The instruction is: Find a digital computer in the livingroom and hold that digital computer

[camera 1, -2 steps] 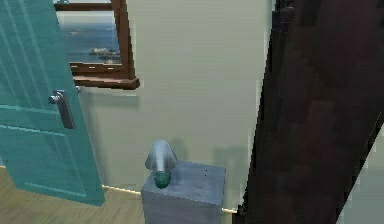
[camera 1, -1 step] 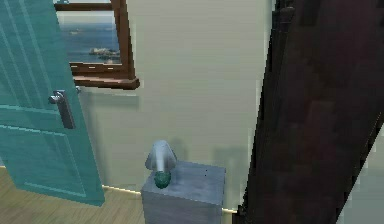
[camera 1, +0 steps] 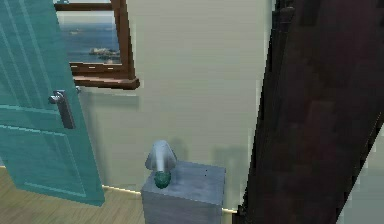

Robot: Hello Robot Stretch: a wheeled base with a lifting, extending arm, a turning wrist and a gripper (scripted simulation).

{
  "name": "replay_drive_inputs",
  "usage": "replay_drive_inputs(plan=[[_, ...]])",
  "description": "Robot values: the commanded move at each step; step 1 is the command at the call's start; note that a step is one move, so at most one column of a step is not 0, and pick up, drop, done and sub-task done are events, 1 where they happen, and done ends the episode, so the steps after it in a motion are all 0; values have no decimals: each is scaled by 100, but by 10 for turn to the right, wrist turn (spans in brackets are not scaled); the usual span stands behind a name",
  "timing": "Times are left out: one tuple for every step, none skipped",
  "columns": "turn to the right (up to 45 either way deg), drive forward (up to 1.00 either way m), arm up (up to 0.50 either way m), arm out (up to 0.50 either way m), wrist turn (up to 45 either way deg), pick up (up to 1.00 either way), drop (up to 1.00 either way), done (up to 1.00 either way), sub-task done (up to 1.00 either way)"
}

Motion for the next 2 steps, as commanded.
replay_drive_inputs(plan=[[0, 0, 0, 0, 210, 0, 0, 0, 0], [0, 0, -18, 0, 0, 0, 0, 0, 0]])
